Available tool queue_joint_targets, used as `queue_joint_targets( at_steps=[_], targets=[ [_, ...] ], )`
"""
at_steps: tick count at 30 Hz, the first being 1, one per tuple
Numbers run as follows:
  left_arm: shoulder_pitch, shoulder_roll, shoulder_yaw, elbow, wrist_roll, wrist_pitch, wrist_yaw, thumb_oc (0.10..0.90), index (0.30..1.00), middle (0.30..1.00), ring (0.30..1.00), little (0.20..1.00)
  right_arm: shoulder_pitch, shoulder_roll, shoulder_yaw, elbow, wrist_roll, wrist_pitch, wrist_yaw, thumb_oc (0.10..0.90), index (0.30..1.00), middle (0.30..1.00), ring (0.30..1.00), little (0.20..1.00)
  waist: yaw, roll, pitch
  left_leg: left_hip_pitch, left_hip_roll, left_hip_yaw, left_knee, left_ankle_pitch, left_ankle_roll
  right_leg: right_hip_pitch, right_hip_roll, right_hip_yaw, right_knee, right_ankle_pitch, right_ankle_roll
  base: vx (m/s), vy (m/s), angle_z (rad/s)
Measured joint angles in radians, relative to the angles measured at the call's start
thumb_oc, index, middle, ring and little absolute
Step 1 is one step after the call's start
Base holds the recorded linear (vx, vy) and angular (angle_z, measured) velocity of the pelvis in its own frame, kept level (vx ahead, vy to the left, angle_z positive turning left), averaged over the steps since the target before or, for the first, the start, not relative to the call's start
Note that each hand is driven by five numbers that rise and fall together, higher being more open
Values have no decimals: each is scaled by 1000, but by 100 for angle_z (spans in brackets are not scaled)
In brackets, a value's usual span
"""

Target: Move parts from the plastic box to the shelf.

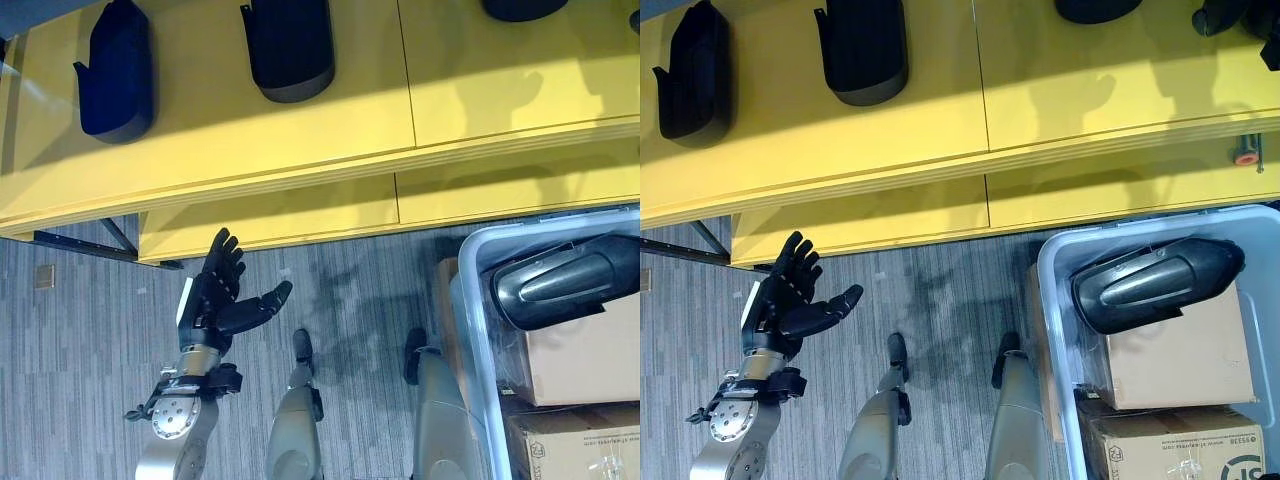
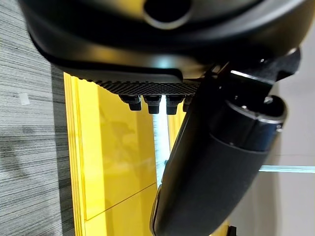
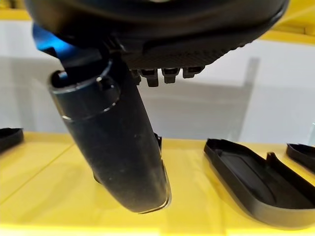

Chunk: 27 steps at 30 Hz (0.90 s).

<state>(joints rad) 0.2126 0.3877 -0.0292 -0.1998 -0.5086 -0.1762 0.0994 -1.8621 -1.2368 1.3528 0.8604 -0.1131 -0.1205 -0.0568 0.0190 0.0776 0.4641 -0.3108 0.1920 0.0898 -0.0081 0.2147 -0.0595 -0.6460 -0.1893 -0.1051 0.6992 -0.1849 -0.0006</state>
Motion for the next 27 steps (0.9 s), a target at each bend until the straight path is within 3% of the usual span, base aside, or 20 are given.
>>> queue_joint_targets(
  at_steps=[8, 11, 27],
  targets=[
    [0, -6, -10, -2, -1, -1, 1, 900, 1000, 1000, 1000, 1000, 6, 34, -1, 64, 0, 13, 11, 900, 1000, 1000, 1000, 1000, 13, 2, -1, -4, 0, -2, -12, -5, 12, -13, 0, -2, 7, -4, -5, 0, 0, 0],
    [0, -7, -10, -5, -1, -1, 1, 900, 1000, 1000, 1000, 1000, 9, 42, -1, 87, 0, 14, 27, 900, 1000, 1000, 1000, 1000, 13, 3, -2, -4, 0, -5, -16, 9, -2, -13, -1, -4, 8, -5, -5, 0, 4, 1],
    [-2, -12, -26, -6, -1, -5, 1, 900, 1000, 1000, 1000, 1000, 86, 53, -37, 127, 40, 15, 55, 900, 1000, 1000, 1000, 1000, 16, 19, -11, -25, 0, -18, -17, 14, -1, -34, -5, -13, 24, -12, -14, -2, 5, 2]
  ],
)
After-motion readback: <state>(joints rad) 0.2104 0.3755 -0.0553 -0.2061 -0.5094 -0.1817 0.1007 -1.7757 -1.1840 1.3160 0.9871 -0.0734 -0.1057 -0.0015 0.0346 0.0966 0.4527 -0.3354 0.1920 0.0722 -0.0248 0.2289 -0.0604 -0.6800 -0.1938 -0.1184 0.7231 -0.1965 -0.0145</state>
